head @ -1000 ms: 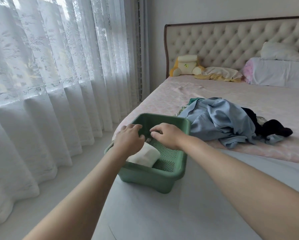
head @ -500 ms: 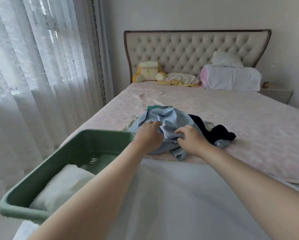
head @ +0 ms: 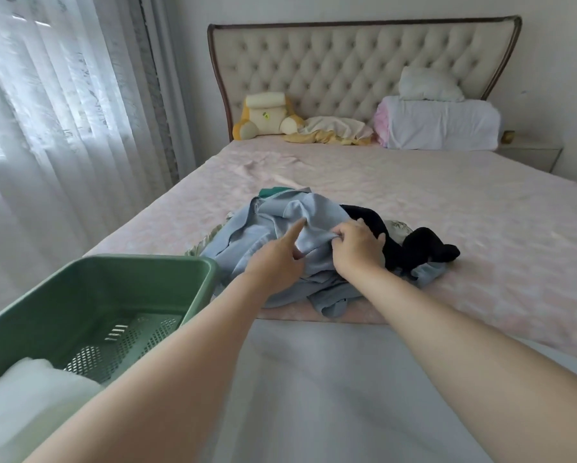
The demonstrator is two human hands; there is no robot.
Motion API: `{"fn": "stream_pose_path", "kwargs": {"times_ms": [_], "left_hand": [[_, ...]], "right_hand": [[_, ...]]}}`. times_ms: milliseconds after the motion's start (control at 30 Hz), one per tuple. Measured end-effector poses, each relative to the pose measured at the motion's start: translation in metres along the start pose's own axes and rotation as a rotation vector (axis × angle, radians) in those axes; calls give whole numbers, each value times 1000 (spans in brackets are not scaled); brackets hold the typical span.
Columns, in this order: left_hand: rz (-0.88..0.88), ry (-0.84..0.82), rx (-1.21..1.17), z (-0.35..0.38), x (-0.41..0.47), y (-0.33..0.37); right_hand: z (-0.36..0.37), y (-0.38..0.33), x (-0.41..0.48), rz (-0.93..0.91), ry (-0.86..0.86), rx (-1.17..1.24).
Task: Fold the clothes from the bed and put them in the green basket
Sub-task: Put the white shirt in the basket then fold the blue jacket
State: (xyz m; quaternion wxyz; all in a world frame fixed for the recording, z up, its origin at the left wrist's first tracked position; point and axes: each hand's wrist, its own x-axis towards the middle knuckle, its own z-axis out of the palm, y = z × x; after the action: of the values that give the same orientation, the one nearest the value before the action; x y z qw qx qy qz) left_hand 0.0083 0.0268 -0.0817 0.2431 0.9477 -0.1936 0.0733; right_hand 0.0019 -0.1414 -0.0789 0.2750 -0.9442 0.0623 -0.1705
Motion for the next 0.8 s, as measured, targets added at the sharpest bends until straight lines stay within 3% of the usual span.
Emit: {"fn": "stream_pose_path", "kwargs": {"times_ms": [100,233,333,433,500,567,633,733,800], "left_hand": [[59,136,49,0,-5,-3],[125,317,228,-12,-17,3],[193,194,281,-19,-33,9],[145,32,151,-22,-61,27],[103,-22,59,-25,-84,39],[117,-57,22,-29,-105,47],[102,-118,-16,-32,-125,52],[120,-286,54,-35,-150,62],[150,-469,150,-40,-167,67]], "right_hand": [[-7,2,-14,-8,61,352],[-23,16,-51,-136,105,375],[-40,28,-80,-235,69,294],[-61,31,-113,-345,49,168],[-73,31,-133,-384,-100,-40],[-78,37,-148,-303,-326,-306],[-78,46,-158,-185,-433,-485],[-83,46,-175,-108,-385,-509],[-93,39,-191,-48,-396,-386]]}}
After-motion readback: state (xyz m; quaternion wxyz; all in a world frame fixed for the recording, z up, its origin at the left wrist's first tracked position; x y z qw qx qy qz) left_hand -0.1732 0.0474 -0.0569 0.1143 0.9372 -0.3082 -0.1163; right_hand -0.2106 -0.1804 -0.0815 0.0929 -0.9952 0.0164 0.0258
